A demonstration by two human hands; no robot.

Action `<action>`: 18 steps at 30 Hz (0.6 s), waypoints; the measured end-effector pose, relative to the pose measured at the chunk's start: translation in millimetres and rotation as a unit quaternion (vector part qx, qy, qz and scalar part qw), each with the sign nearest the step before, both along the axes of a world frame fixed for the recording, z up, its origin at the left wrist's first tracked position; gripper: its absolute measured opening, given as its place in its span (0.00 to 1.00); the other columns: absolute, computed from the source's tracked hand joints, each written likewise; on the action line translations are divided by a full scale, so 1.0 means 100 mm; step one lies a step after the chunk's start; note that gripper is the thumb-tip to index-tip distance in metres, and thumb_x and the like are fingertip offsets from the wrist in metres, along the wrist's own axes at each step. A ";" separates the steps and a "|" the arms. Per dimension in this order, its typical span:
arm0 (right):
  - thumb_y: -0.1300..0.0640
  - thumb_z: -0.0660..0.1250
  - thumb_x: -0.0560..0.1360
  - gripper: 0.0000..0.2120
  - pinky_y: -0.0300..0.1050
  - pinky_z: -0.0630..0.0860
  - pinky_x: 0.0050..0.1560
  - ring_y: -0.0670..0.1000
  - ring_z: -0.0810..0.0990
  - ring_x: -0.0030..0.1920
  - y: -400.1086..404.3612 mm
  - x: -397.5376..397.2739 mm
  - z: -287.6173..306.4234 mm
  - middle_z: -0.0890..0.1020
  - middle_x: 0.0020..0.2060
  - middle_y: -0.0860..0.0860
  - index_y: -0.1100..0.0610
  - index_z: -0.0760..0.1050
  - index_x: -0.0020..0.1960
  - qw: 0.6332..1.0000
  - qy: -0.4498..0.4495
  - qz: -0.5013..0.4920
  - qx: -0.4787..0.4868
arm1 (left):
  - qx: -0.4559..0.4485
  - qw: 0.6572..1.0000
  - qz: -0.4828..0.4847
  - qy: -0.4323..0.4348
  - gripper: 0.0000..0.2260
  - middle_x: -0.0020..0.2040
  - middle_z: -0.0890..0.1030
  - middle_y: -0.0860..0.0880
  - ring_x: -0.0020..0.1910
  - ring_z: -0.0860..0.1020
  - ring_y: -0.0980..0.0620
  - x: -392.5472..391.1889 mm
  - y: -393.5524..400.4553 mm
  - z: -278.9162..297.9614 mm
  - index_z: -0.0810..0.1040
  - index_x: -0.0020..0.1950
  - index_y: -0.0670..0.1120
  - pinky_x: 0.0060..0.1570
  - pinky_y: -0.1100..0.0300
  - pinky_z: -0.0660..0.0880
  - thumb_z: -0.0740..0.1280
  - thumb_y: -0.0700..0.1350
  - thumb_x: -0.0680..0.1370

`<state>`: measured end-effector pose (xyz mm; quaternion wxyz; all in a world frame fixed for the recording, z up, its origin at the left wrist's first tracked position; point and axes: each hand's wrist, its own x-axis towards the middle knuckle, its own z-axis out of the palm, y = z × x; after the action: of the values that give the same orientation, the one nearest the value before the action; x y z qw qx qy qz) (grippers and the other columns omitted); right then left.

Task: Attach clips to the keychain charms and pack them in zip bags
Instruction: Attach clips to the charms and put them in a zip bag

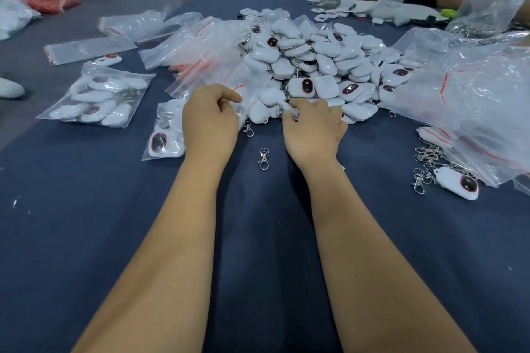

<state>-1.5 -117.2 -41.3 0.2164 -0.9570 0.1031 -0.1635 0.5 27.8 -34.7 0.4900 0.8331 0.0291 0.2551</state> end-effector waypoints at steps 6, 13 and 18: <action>0.54 0.56 0.82 0.15 0.48 0.72 0.38 0.48 0.74 0.34 0.05 -0.03 0.11 0.75 0.36 0.51 0.56 0.68 0.38 0.897 -0.102 0.038 0.429 | 0.063 0.993 0.101 -0.026 0.18 0.60 0.77 0.45 0.62 0.72 0.44 0.03 0.08 -0.02 0.83 0.50 0.46 0.51 0.65 0.62 0.57 0.32 0.73; 0.61 0.65 0.77 0.09 0.37 0.68 0.32 0.44 0.73 0.29 0.07 -0.03 0.13 0.78 0.35 0.48 0.51 0.74 0.40 0.805 -0.041 0.102 0.583 | 0.021 0.986 -0.036 -0.161 0.15 0.63 0.72 0.47 0.63 0.69 0.52 -0.13 -0.23 0.08 0.80 0.53 0.44 0.62 0.66 0.66 0.60 0.33 0.72; 0.65 0.67 0.74 0.03 0.40 0.73 0.37 0.46 0.75 0.35 0.09 -0.06 0.11 0.78 0.34 0.50 0.58 0.75 0.45 0.806 -0.060 0.119 0.577 | -0.166 0.963 -0.209 0.038 0.18 0.63 0.73 0.57 0.60 0.71 0.67 -0.18 -0.51 0.06 0.70 0.69 0.53 0.56 0.75 0.67 0.59 0.40 0.81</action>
<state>-7.3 -108.2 -30.2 0.7521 -0.6489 0.0501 -0.1037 -17.7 -23.2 -28.5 0.6622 0.7368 -0.0854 0.1065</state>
